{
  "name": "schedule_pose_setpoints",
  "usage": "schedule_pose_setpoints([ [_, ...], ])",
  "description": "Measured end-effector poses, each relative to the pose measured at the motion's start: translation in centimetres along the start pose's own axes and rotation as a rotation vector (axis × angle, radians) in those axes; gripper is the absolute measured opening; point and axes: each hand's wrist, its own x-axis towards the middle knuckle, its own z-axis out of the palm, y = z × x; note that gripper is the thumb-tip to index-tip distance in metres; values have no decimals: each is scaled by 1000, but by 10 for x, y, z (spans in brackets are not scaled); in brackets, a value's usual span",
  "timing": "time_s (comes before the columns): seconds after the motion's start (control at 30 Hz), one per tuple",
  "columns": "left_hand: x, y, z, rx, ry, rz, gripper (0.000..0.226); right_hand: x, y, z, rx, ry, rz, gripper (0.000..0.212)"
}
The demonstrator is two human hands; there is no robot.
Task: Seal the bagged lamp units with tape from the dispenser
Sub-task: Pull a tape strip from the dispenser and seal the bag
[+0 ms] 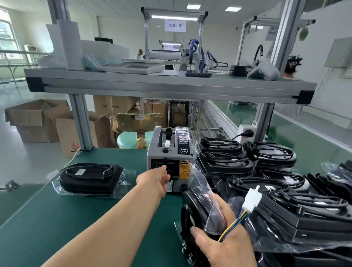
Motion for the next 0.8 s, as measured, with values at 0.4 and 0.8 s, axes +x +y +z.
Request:
schedule_pose_setpoints([
  [0.4, -8, -9, 9, -101, 156, 233, 15, -1, 1, -2, -19, -32, -19, 74],
  [0.8, -52, -2, -48, 177, -87, 327, 17, -3, 4, 4, -24, -24, -21, 74],
])
